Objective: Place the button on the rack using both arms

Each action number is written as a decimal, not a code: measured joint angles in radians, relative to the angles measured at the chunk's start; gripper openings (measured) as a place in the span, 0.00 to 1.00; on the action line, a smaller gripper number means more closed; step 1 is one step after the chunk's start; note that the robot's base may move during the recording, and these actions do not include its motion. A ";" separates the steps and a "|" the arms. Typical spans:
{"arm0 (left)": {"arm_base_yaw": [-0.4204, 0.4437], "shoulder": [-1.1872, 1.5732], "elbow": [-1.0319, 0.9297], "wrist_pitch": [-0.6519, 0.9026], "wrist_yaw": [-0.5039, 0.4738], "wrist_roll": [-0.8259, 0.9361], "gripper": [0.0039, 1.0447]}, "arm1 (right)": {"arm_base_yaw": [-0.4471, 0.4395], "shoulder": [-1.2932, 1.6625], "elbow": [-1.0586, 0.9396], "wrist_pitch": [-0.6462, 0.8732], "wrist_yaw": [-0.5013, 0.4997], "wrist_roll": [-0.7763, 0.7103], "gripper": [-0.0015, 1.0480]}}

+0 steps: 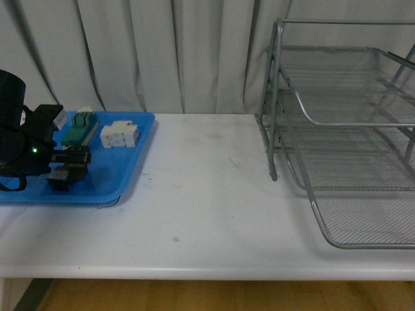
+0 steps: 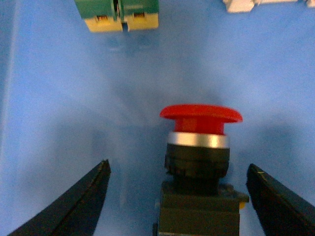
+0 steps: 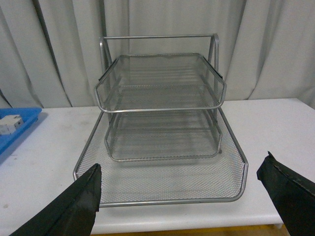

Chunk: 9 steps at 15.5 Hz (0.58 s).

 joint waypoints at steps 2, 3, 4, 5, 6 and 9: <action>-0.004 0.000 -0.018 0.006 -0.009 0.000 0.57 | 0.000 0.000 0.000 0.000 0.000 0.000 0.94; -0.004 -0.006 -0.035 0.021 -0.004 -0.001 0.46 | 0.000 0.000 0.000 0.000 0.000 0.000 0.94; -0.005 -0.031 -0.074 0.037 0.010 -0.008 0.38 | 0.000 0.000 0.000 0.000 0.000 0.000 0.94; -0.006 -0.062 -0.122 0.060 0.016 -0.009 0.37 | 0.000 0.000 0.000 0.000 0.000 0.000 0.94; -0.010 -0.118 -0.188 0.087 0.014 -0.007 0.36 | 0.000 0.000 0.000 0.000 0.000 0.000 0.94; -0.032 -0.452 -0.443 0.186 0.060 0.002 0.35 | 0.000 0.000 0.000 0.000 0.000 0.000 0.94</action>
